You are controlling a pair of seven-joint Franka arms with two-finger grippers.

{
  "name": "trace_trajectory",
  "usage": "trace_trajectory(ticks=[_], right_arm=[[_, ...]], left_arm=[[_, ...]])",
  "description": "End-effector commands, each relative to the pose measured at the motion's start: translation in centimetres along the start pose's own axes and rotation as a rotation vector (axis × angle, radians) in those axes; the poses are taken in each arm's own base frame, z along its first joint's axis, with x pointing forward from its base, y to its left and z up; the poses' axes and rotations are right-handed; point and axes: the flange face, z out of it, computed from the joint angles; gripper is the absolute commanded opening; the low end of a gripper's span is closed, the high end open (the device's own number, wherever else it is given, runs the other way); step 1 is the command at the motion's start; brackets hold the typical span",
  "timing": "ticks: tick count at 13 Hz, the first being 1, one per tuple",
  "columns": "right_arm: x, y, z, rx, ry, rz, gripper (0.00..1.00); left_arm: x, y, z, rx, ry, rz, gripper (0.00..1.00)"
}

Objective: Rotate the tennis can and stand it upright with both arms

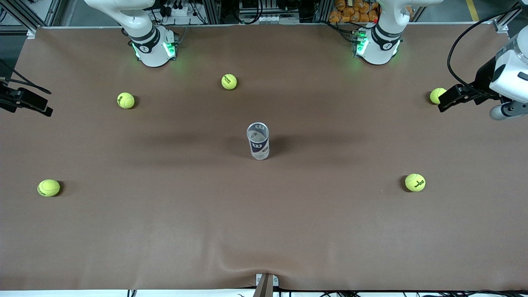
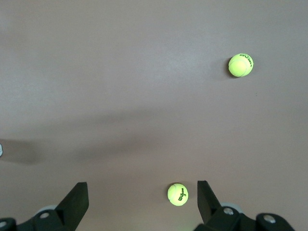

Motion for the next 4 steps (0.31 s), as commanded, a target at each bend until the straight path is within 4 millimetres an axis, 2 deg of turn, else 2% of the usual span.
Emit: trace_trajectory(ticks=[1, 4], right_arm=[[-0.01, -0.19, -0.03, -0.013, 0.0, 0.009, 1.0], [-0.01, -0.29, -0.03, -0.011, 0.0, 0.007, 1.0]], left_arm=[[0.51, 0.15, -0.38, 0.015, 0.013, 0.047, 1.0], [0.43, 0.09, -0.83, 0.016, 0.023, 0.056, 1.0]])
